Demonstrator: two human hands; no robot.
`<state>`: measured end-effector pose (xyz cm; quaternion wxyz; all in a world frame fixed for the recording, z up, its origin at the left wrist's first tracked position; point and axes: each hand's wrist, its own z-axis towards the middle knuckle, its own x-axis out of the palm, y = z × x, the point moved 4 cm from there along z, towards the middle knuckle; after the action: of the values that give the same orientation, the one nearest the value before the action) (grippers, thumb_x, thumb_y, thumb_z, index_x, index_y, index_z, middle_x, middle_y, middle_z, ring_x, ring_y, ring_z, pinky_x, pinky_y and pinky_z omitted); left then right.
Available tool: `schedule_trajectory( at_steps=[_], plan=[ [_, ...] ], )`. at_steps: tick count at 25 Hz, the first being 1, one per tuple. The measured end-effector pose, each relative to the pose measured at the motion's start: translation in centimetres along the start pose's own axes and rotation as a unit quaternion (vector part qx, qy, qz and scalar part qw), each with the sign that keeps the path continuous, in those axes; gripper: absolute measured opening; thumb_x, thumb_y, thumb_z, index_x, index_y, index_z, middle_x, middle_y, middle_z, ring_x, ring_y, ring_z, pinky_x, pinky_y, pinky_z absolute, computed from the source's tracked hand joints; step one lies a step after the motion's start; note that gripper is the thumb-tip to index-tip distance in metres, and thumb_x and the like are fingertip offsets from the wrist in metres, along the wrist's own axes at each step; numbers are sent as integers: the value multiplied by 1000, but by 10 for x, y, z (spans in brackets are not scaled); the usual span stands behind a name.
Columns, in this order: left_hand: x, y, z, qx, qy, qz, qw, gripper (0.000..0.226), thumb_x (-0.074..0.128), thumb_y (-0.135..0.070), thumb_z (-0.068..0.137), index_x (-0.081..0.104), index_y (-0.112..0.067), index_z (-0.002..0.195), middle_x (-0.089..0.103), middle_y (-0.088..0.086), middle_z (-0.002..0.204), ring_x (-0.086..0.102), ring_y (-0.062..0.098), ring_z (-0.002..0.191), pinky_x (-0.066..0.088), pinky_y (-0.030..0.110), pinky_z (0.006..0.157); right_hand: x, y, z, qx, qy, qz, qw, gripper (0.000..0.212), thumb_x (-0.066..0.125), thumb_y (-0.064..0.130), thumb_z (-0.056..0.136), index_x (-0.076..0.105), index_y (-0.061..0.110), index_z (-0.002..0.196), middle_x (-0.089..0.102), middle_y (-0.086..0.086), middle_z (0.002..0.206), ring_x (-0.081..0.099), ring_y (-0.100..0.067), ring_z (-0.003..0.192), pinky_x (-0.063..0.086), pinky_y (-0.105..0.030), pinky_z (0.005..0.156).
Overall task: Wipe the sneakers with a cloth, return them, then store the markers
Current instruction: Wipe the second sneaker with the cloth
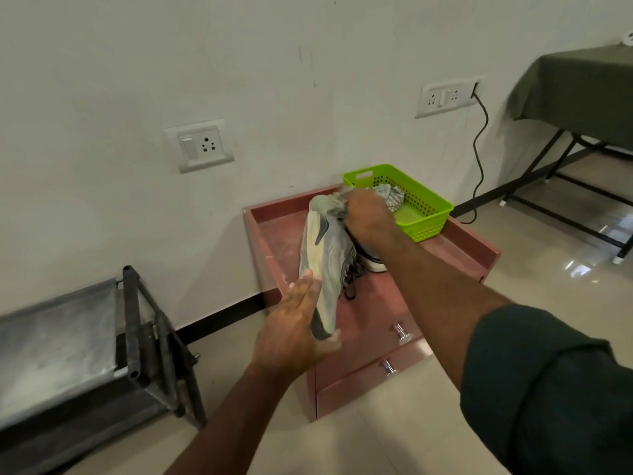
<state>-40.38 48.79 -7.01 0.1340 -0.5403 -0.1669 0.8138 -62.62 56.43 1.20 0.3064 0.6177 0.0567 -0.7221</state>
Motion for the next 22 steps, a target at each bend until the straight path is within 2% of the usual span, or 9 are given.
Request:
schedule_trajectory(
  at_steps=[1,3,7,12,15,17,19,20,22],
  plan=[
    [0,0,-1,6,2,1,1000,96,70,-55,79,26,-21,157,17,-6,164,18,8,150,20,21,112,-7,-9,12,55,-40,22,997,34,51,2,91,63,-1,123,64,-24,123,59,-41,118,47,-42,95],
    [2,1,-2,15,-1,7,1000,96,69,-54,79,25,-21,158,14,-8,163,12,2,146,21,21,111,-3,-11,25,54,-68,67,994,39,53,0,87,62,0,125,65,-24,125,58,-40,119,46,-41,97],
    [6,3,-3,14,0,10,1000,97,71,-53,76,29,-17,156,18,-6,161,13,0,143,24,22,113,31,21,21,-67,76,-6,995,37,55,5,89,63,6,125,68,-18,120,63,-37,112,49,-39,90],
    [-1,7,8,-19,-2,-17,1000,101,74,-51,76,24,-21,158,21,-3,164,29,12,148,33,26,113,36,30,-24,-191,126,-33,973,54,57,-1,81,63,14,133,66,-12,131,60,-30,122,50,-36,100],
    [-6,2,9,-32,11,-6,999,100,75,-52,74,27,-23,157,26,-2,163,37,16,144,39,29,108,40,13,-55,-189,203,96,956,62,51,-9,77,69,21,128,65,-2,136,57,-18,128,45,-38,111],
    [-5,-2,8,-33,11,-7,999,98,75,-52,73,30,-24,156,28,-3,163,38,15,144,40,29,108,24,-4,-51,-150,236,127,952,64,44,-11,71,78,27,110,73,2,122,63,-15,121,51,-35,104],
    [-7,-4,6,-57,13,-13,998,98,74,-52,74,29,-24,155,25,-4,164,38,16,143,41,32,108,2,-20,-37,-82,199,132,968,54,44,-5,69,82,27,92,79,-4,98,72,-25,102,58,-37,83],
    [-9,-5,5,-68,21,-14,997,97,73,-53,75,27,-24,156,22,-6,164,40,18,142,44,34,107,-15,-28,-30,-15,134,158,978,45,47,-1,73,82,22,90,78,-9,93,72,-30,98,57,-39,77],
    [-12,-8,5,-77,44,-2,996,97,72,-56,76,24,-26,155,17,-8,165,45,21,139,49,38,103,-36,-40,-24,115,-48,192,974,35,52,3,83,79,13,104,76,-17,103,68,-33,105,53,-38,83]
  ],
)
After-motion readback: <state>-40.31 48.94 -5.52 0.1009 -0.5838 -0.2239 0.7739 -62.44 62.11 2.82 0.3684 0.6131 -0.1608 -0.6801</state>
